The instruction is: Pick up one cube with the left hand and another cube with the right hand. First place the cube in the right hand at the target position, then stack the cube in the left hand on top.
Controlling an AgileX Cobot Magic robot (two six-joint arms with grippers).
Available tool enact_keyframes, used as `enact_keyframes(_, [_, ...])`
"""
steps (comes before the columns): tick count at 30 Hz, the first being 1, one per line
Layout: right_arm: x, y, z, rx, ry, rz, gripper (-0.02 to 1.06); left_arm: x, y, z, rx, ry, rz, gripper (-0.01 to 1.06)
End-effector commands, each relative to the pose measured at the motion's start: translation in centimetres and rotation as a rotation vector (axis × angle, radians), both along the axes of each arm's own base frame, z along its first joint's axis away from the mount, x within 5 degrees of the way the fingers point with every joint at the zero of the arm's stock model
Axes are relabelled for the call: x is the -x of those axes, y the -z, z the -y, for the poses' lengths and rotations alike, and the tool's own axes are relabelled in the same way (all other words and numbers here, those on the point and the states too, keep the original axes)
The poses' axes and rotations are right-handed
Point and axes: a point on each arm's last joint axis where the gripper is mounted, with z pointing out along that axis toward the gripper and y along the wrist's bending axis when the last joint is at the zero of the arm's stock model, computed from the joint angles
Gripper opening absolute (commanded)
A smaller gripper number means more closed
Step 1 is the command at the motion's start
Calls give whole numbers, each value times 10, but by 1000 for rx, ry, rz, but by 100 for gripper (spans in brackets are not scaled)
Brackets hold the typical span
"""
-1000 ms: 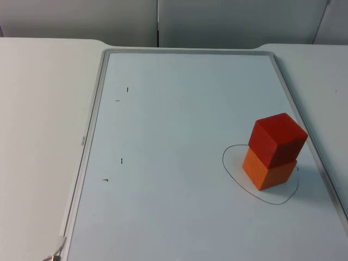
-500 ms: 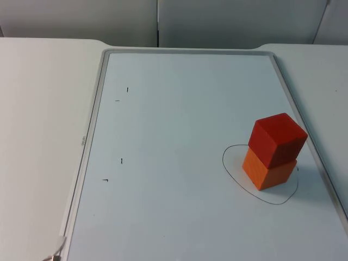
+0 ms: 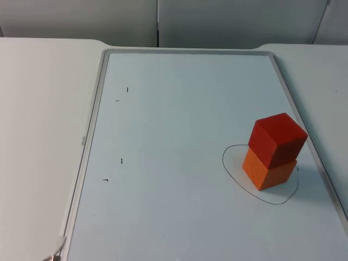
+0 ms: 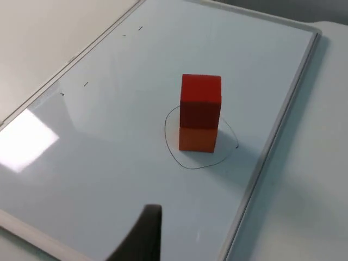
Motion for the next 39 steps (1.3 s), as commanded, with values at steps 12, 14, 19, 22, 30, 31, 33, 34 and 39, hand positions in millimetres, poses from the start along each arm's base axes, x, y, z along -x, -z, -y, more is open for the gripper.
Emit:
enact_keyframes(12, [-2, 0, 0, -2, 3, 27, 99, 0, -1, 0, 14, 0, 12, 105])
enact_keyframes(14, [-2, 0, 0, -2, 3, 27, 99, 0, -1, 0, 14, 0, 12, 105])
enact_keyframes(19, [-2, 0, 0, -2, 3, 27, 99, -3, -2, -2, -2, -25, 50, 105])
enact_keyframes(22, [-2, 0, 0, -2, 3, 27, 99, -4, -2, -2, -6, -28, 52, 105])
enact_keyframes(30, [-2, 0, 0, -2, 3, 27, 99, -2, 0, -1, 7, -20, 10, 105])
enact_keyframes(31, [-2, 0, 0, -2, 3, 27, 99, -2, 0, -1, 7, -20, 10, 105])
enact_keyframes(33, [-2, 0, 0, -2, 3, 27, 99, -2, 0, -1, 7, -20, 10, 105])
enact_keyframes(34, [-2, 0, 0, -2, 3, 27, 99, -2, 0, -1, 7, -20, 10, 105])
enact_keyframes(39, [-2, 0, 0, -2, 3, 27, 99, -2, 0, -1, 7, -20, 10, 105])
